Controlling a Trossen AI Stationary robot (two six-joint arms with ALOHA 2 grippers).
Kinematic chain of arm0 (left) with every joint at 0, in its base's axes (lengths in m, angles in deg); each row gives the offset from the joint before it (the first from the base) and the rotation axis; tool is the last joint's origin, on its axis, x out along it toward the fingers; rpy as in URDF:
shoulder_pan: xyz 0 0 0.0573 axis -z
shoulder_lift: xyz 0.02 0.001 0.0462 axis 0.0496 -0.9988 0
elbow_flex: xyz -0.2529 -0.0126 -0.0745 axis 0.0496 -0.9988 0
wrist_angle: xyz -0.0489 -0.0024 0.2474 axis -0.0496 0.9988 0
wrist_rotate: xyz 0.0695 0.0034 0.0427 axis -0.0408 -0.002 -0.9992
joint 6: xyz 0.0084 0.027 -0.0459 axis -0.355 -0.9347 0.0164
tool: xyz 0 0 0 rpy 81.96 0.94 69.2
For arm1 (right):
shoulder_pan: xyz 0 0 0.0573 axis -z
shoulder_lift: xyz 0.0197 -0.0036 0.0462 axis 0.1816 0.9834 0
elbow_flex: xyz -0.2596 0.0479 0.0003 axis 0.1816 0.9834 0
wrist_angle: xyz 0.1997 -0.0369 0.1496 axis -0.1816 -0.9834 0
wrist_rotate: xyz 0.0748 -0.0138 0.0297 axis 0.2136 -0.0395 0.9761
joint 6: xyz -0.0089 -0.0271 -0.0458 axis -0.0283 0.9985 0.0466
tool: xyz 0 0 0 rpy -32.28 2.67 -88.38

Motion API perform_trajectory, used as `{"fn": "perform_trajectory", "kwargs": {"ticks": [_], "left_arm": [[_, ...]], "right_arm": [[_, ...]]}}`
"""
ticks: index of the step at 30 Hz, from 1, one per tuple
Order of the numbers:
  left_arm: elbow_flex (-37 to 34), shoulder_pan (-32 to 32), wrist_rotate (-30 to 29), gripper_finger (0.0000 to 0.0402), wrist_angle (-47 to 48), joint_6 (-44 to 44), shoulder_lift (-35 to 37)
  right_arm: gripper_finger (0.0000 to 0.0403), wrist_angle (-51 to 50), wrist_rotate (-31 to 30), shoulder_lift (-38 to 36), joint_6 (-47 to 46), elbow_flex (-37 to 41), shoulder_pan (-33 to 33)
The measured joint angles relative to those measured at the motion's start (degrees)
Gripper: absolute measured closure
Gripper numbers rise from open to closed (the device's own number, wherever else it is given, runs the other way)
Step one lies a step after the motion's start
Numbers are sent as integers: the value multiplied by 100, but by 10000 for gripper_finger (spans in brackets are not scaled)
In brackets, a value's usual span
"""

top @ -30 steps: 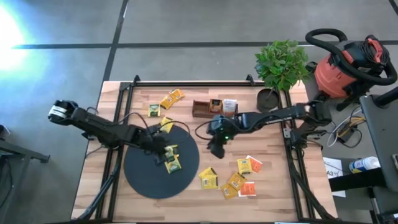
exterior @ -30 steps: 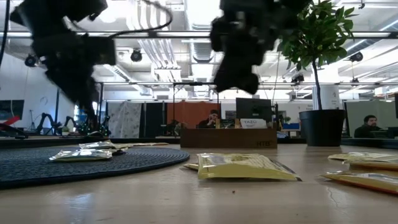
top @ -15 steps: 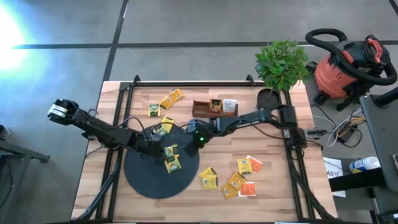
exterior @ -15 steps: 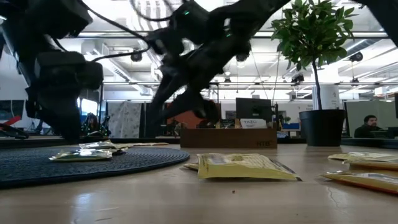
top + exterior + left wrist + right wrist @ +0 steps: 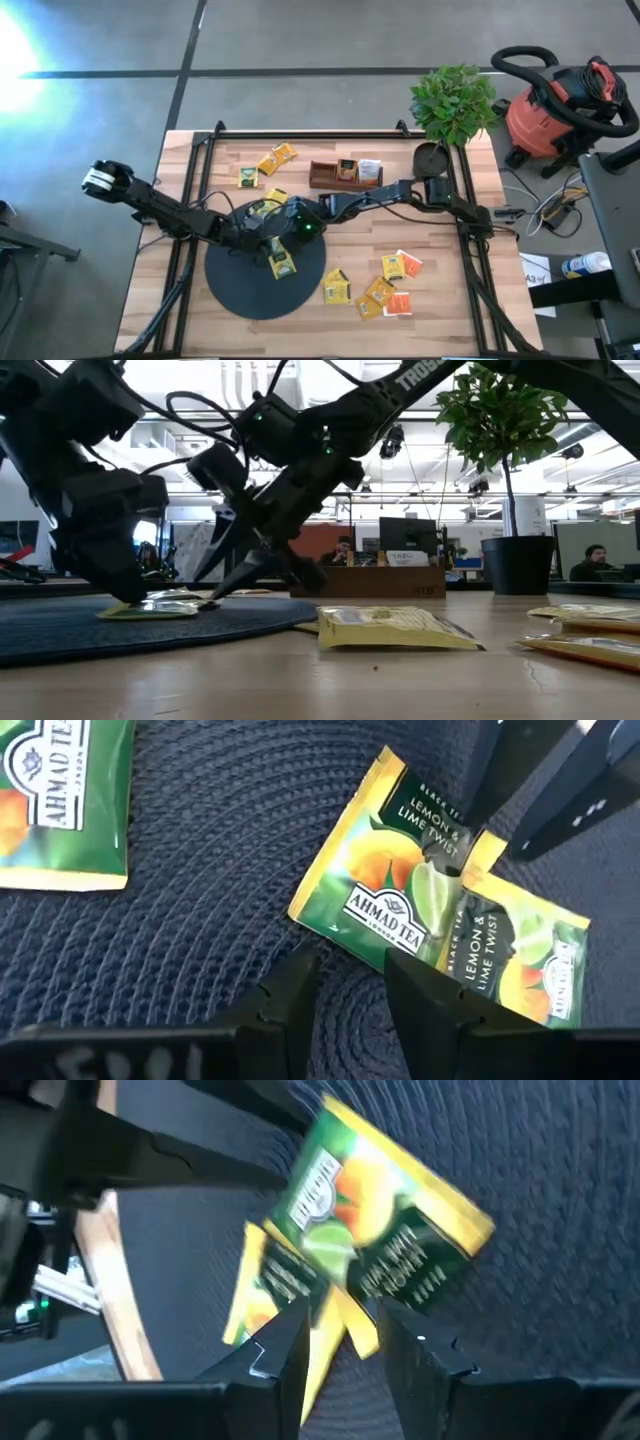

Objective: Pick & Place Tea
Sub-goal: Put the yellow tea bag into the left section of the wooden organizer

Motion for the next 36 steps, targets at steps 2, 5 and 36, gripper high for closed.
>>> {"fn": "perform_trajectory", "kwargs": {"ticks": [2, 5, 36], "left_arm": [[-65, -2, -5, 278, -130, 69, -48], [-81, 0, -42, 278, -151, 105, -95], [185, 2, -262, 278, -878, -148, -621]], "right_arm": [[283, -117, -10, -16, 15, -3, -2], [282, -172, -22, -17, 38, 12, -2], [275, -671, -878, -428, 1019, 256, 306]]}}
